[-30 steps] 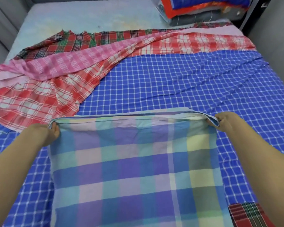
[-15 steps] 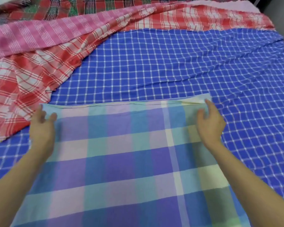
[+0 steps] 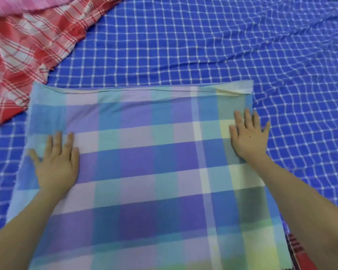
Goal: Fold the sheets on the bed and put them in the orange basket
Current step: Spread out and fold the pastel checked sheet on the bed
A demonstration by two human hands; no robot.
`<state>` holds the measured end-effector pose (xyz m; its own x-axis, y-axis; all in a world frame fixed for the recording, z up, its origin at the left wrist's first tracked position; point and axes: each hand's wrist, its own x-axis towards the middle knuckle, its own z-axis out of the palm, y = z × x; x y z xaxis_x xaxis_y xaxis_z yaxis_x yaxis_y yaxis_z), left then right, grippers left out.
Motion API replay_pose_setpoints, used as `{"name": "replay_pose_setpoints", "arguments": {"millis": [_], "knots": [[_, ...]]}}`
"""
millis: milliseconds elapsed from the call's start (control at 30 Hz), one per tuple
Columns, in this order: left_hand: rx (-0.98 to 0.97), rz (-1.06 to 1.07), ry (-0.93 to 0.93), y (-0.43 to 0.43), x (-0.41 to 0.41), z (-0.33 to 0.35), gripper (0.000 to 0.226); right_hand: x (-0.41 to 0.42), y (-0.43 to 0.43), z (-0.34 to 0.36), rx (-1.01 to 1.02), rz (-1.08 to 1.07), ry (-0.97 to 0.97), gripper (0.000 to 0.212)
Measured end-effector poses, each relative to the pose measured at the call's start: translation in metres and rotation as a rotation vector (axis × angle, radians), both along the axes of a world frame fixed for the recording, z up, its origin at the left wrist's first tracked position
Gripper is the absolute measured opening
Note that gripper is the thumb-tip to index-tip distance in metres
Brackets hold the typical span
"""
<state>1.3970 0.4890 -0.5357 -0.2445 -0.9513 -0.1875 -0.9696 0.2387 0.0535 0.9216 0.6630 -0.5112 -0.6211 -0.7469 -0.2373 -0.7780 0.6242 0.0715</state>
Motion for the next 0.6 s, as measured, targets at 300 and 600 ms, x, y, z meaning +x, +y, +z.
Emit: {"name": "replay_pose_setpoints", "arguments": {"millis": [300, 600], "knots": [[0.123, 0.311, -0.001, 0.179, 0.086, 0.018, 0.059, 0.132, 0.231, 0.009, -0.054, -0.359, -0.134, 0.055], [0.201, 0.356, -0.018, 0.258, 0.109, 0.031, 0.056, 0.122, 0.271, 0.042, -0.196, -0.828, -0.575, 0.036]]}}
